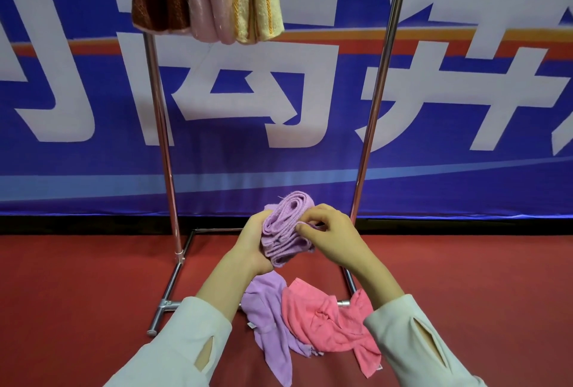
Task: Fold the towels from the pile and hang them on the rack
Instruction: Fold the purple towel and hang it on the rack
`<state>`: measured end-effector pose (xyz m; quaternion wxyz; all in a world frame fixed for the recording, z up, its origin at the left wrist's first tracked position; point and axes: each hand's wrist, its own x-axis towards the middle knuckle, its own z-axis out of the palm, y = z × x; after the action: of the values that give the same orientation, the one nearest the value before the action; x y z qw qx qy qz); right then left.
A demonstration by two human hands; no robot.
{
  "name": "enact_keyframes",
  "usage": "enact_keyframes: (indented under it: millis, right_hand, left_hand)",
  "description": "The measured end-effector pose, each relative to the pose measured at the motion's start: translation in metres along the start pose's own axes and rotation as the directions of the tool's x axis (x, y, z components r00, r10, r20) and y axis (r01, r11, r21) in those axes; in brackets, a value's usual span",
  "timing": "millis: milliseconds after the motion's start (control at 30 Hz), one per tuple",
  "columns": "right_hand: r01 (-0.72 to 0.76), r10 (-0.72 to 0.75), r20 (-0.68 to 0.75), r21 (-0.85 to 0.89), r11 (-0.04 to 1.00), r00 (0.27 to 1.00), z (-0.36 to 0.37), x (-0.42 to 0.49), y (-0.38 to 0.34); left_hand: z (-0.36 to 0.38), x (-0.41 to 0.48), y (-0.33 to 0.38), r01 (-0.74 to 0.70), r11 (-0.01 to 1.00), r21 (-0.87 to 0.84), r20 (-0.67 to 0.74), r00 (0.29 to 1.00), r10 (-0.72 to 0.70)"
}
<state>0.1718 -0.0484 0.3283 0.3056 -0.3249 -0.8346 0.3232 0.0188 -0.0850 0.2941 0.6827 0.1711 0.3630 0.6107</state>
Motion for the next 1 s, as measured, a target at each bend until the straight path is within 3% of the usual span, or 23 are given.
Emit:
enact_keyframes:
  millis: [167,400,533,733,833,933,1000]
  right_hand:
    - [-0.007,0.008,-0.018,0.025,1.000,1.000,0.003,0.003,0.004]
    - [0.291,-0.299,-0.003,-0.216,0.932,0.954,0.013,0.001,0.001]
    - [0.328,-0.354,-0.088,-0.227,0.917,0.931,0.016,0.002,-0.004]
    - [0.341,-0.312,0.141,-0.310,0.888,0.940,0.011,0.002,-0.001]
    - [0.267,-0.282,0.020,-0.397,0.878,0.959,0.015,0.000,-0.005]
    - [0.269,-0.386,-0.209,-0.432,0.861,0.899,0.027,-0.001,-0.010]
    - [0.326,-0.470,-0.167,-0.523,0.787,0.867,0.035,0.000,-0.009]
  left_hand:
    - [0.004,-0.003,-0.001,-0.008,1.000,-0.023,-0.001,1.000,0.008]
    - [0.017,-0.011,0.003,0.010,0.996,-0.092,0.079,0.997,-0.003]
    - [0.019,-0.015,0.005,-0.005,0.988,-0.153,0.106,0.994,0.021]
    - [0.022,-0.022,0.008,0.015,0.997,-0.078,0.077,0.997,-0.009]
    - [0.024,-0.022,0.005,0.018,0.997,-0.080,0.025,1.000,-0.016]
    - [0.025,-0.021,0.002,-0.016,1.000,-0.024,-0.048,0.999,0.015]
    - [0.027,-0.021,0.002,-0.005,1.000,-0.011,-0.027,1.000,0.005]
